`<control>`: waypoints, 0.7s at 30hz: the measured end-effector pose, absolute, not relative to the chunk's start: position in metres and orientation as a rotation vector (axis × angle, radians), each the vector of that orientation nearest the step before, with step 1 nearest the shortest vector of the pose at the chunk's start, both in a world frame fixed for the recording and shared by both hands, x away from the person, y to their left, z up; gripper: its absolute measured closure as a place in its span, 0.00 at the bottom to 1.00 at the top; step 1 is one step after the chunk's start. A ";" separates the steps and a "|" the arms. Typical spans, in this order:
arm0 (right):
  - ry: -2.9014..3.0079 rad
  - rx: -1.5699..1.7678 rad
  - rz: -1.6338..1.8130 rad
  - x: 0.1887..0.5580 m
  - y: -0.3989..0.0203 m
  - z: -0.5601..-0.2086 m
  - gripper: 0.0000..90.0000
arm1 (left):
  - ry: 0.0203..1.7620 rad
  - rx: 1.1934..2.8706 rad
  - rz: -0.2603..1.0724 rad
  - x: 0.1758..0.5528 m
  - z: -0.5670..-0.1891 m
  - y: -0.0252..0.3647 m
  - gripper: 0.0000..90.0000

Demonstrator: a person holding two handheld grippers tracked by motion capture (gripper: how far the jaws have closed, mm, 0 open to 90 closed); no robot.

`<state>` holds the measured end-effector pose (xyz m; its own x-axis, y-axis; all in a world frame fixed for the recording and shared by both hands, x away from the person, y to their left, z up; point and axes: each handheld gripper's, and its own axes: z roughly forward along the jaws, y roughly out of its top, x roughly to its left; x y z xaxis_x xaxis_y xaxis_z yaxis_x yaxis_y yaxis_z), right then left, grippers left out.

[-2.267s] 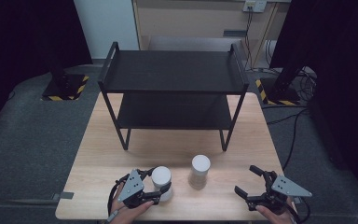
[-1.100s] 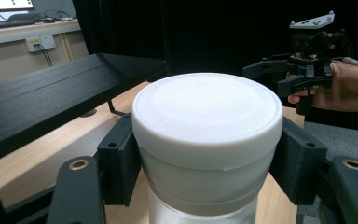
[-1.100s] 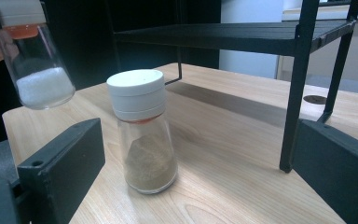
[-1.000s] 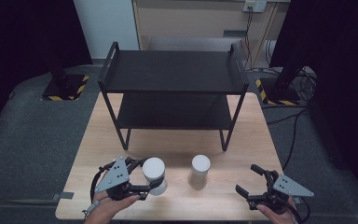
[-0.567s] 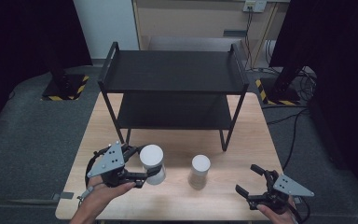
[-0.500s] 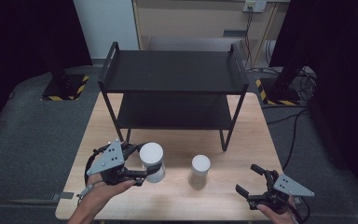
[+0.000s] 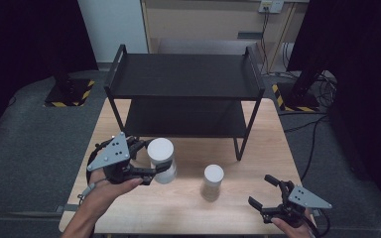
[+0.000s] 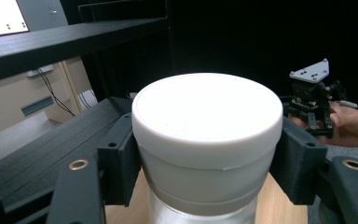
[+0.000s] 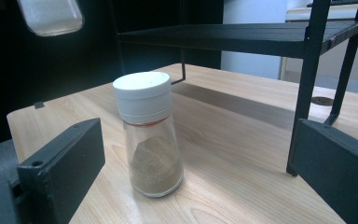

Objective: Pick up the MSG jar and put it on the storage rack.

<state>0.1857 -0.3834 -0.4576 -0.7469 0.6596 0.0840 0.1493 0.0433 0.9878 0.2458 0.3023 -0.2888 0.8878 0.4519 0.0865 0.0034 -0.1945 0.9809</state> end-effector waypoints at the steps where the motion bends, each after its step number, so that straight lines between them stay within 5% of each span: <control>1: 1.933 0.815 1.750 0.186 -0.383 -0.458 0.04 | 0.349 1.730 0.419 0.246 -0.289 0.302 0.36; 21: 1.921 0.846 1.757 0.186 -0.388 -0.462 0.04 | 0.349 1.719 0.431 0.265 -0.240 0.301 0.36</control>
<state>0.1857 -0.3880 -0.4621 -0.7362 0.6686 0.1049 0.1640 0.0259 0.9861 0.2650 0.3009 -0.2404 0.8838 0.4589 0.0916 -0.0048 -0.1870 0.9824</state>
